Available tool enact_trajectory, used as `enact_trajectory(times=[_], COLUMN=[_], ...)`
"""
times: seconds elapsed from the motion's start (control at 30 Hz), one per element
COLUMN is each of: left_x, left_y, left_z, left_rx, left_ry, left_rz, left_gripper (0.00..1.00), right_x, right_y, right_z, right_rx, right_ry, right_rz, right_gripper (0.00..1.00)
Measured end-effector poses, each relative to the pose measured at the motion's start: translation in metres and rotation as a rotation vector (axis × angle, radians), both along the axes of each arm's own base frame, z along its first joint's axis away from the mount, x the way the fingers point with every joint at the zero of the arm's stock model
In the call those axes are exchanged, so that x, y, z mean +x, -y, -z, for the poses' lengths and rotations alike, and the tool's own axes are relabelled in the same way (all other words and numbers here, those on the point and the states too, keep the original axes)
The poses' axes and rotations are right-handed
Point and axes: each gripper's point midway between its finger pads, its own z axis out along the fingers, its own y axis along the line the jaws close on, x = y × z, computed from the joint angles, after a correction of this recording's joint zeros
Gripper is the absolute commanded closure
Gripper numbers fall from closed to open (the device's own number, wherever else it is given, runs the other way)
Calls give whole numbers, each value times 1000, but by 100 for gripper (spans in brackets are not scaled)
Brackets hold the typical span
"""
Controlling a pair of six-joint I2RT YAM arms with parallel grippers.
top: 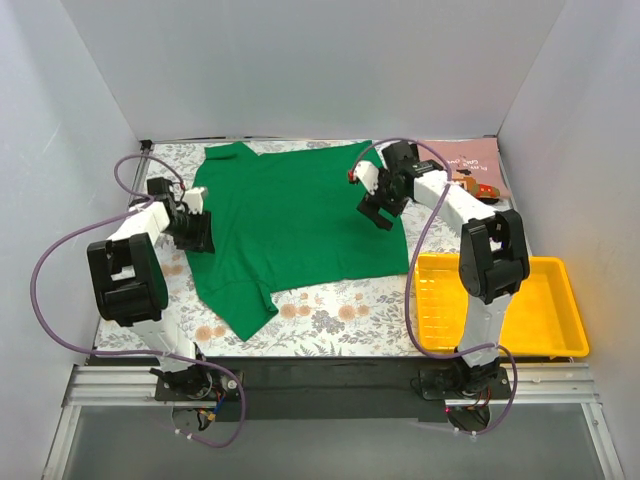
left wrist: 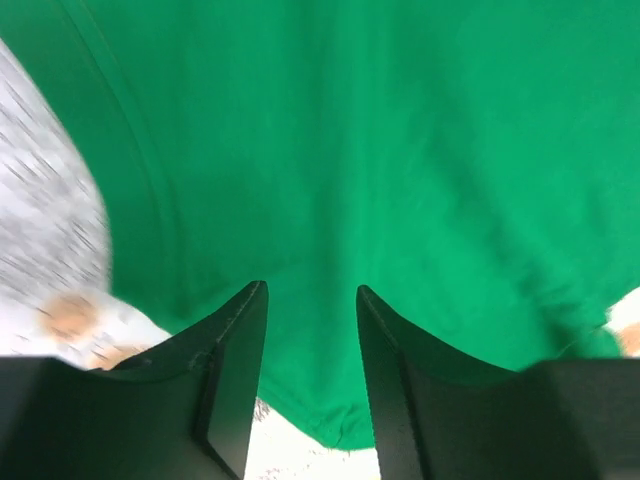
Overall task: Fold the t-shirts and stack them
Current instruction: Flatten the tshirt out
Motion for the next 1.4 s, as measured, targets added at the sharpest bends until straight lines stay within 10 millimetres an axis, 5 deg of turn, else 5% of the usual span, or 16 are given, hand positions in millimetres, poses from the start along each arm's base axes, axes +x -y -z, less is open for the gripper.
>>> enact_trajectory(times=[0.13,0.43,0.7,0.83,0.93,1.1,1.23,1.4], left_x=[-28,-30,-21,-27,-32,-43,-59,-80], left_y=[-7,-58,-80,-75,-69,-54,-42,-33], left_z=[24,40,37,26,0,-49,-61,-49], left_rx=[29,57,64,41,29,28,14,-23], left_ry=[-100,-137,-113,-99,-55,58,84,28], left_rz=[-28,-151,-133,-57,31,173,245,291], left_gripper=[64,67,56,49,47,47,48,48], right_x=[-42,-74,-120,-139,-140,-151,-173,-197], right_y=[10,13,-14,-22,-19,-8,-3,10], right_z=[47,87,85,74,52,23,41,76], right_rx=[-33,-50,-23,-10,9,1,-68,-160], right_ry=[-195,-341,-380,-405,-356,-258,-280,-343], right_rz=[22,41,-21,-47,-60,-120,-188,-229], right_gripper=[7,11,10,9,10,33,49,48])
